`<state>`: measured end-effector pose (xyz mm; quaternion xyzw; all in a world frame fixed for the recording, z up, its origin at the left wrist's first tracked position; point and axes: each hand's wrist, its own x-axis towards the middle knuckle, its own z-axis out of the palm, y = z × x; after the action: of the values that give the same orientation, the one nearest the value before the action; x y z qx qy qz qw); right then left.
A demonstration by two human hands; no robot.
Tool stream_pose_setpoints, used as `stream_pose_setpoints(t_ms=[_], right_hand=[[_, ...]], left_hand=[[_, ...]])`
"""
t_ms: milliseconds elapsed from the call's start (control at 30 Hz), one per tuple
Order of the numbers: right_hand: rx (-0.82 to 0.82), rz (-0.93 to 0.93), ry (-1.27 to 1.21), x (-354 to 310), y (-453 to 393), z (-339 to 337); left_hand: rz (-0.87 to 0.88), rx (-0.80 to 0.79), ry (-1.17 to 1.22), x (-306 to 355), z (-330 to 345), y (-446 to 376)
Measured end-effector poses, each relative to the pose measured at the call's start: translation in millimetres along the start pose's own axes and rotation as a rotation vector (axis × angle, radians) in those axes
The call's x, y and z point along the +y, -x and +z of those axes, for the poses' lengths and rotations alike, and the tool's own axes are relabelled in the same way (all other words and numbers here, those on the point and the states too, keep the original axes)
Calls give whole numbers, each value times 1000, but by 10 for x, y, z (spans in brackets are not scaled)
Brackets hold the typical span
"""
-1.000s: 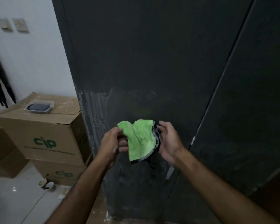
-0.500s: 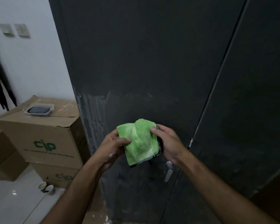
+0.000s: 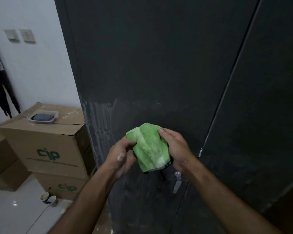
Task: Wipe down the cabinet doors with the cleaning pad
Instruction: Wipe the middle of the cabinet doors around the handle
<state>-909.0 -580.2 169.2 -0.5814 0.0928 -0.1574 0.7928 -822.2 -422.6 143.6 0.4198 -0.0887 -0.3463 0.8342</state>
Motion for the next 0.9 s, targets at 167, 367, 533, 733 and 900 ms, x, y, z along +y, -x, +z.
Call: stream_pose_setpoints(t_ms=[167,367,533,733,900], right_hand=[[188,-40,231,165,43,182],[243,89,79,316,145,326],[204,102,-48,301,116,333],[104,77,-73,140,119,160],[33,36,113,-17,148,35]], left_hand=[[-63,-90,199,9,216,60],[324,237,-436,-169,412,44],[432,170,-1173,-66,230,-92],[317,42,-770,-18,219,-48],[279,-107,-544,-45,298,-4]])
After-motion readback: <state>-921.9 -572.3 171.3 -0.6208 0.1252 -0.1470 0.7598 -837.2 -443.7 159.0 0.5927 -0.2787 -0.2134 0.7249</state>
